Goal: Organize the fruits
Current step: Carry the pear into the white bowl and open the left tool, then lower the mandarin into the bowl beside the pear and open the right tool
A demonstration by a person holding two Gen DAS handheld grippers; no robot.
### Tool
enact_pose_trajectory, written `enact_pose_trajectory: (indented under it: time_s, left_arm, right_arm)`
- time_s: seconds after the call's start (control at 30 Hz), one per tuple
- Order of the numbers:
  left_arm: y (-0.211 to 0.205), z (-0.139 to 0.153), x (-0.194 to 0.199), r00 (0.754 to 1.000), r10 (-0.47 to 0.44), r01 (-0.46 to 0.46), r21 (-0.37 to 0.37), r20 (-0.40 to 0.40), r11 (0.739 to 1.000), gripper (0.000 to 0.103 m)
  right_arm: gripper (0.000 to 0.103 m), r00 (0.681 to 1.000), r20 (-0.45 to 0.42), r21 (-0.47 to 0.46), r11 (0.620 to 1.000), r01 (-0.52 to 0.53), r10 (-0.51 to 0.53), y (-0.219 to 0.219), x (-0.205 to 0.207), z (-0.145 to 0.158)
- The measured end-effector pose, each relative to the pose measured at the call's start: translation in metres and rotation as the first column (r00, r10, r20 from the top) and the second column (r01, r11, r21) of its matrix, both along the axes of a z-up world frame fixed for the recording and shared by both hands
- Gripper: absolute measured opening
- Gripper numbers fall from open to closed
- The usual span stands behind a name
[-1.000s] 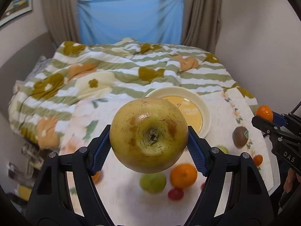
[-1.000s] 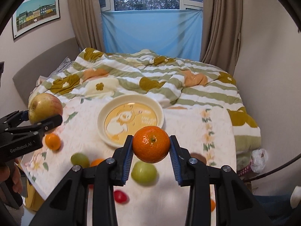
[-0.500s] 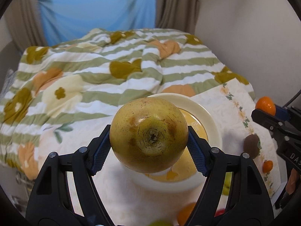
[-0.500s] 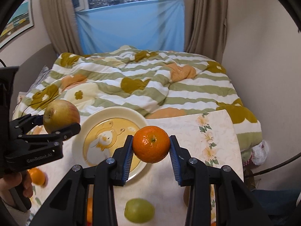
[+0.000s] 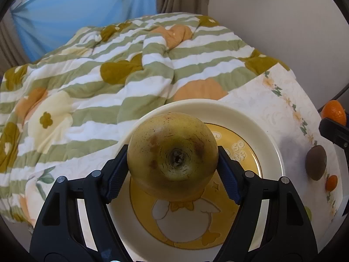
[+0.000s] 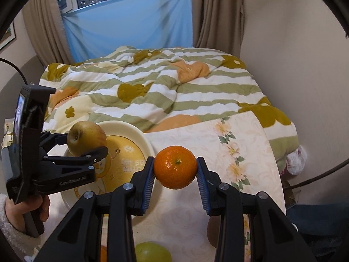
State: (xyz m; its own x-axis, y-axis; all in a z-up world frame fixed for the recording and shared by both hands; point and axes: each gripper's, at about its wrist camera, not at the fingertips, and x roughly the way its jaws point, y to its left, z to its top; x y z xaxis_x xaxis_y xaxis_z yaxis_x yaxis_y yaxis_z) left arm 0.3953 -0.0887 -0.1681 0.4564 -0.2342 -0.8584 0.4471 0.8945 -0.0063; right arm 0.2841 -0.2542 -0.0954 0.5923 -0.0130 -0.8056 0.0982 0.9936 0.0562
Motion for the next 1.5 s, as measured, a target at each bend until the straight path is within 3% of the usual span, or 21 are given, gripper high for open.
enact_pose_trajectory:
  time_s: [0.23, 0.27, 0.33, 0.67, 1.0, 1.5]
  left_arm:
    - [-0.006, -0.012, 0.004, 0.999, -0.031, 0.032, 0.037, -0.019, 0.999, 0.085]
    - [-0.006, -0.010, 0.003, 0.999, -0.035, 0.035, 0.038, -0.007, 0.999, 0.087]
    - [-0.005, -0.001, 0.001, 0.998, -0.047, 0.046, 0.025, 0.039, 0.999, 0.103]
    - [0.009, 0.025, -0.004, 0.997, -0.030, 0.030, 0.004, 0.070, 1.000, 0.103]
    - [0.065, 0.051, -0.029, 0.990, 0.116, -0.115, -0.014, 0.078, 0.993, 0.103]
    - [0.128, 0.058, -0.082, 0.932, 0.356, -0.356, -0.008, 0.062, 0.934, 0.103]
  right_arm:
    - [0.034, 0.999, -0.004, 0.002, 0.999, 0.039, -0.039, -0.002, -0.002, -0.001]
    - [0.034, 0.999, -0.003, 0.001, 0.999, 0.044, -0.044, -0.001, -0.002, 0.000]
    - [0.034, 0.999, -0.002, -0.002, 0.999, 0.051, -0.051, 0.000, -0.003, 0.001]
    - [0.034, 0.998, 0.020, -0.007, 0.998, 0.060, -0.060, 0.006, -0.007, 0.012]
    - [0.034, 0.996, 0.047, 0.002, 0.998, -0.070, 0.070, 0.024, 0.009, 0.017]
    - [0.034, 0.959, 0.009, 0.024, 0.959, -0.283, 0.283, 0.049, 0.041, -0.023]
